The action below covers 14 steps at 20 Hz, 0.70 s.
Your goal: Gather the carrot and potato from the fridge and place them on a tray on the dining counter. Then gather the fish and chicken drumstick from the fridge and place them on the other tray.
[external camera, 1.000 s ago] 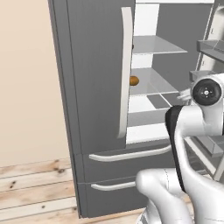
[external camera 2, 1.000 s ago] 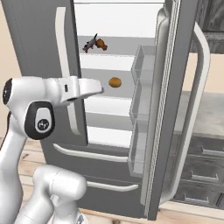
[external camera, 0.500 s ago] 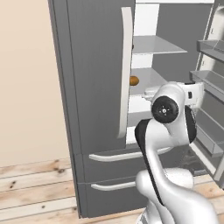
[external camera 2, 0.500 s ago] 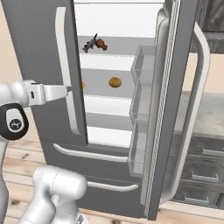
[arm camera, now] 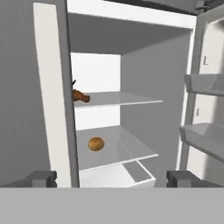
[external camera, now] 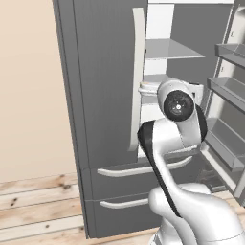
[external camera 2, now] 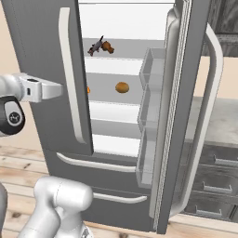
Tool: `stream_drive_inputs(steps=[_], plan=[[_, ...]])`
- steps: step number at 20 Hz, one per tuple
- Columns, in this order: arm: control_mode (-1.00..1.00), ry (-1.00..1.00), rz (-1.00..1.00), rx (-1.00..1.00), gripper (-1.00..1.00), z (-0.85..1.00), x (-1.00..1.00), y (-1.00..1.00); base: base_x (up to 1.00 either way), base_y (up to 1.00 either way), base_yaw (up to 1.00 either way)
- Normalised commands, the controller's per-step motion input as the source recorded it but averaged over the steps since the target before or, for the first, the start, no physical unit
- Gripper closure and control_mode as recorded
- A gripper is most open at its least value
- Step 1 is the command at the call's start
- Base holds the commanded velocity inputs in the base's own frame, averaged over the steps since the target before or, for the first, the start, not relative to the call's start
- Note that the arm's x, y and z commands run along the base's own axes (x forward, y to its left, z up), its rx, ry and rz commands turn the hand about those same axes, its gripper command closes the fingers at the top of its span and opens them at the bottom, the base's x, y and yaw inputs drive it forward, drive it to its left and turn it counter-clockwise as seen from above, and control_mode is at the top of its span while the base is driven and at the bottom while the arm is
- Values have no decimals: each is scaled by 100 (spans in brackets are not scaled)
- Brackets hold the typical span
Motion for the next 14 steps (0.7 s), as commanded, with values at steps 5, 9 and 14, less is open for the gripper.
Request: stream_drive_inputs(steps=[5, 9, 14], plan=[[-100, -1, 25, 12, -100, 2, 22, -3, 0, 0, 0], [-100, 2, 16, 0, -100, 13, 40, 10, 0, 0, 0], [-100, 7, 12, 0, -100, 15, 45, 32, 0, 0, 0]])
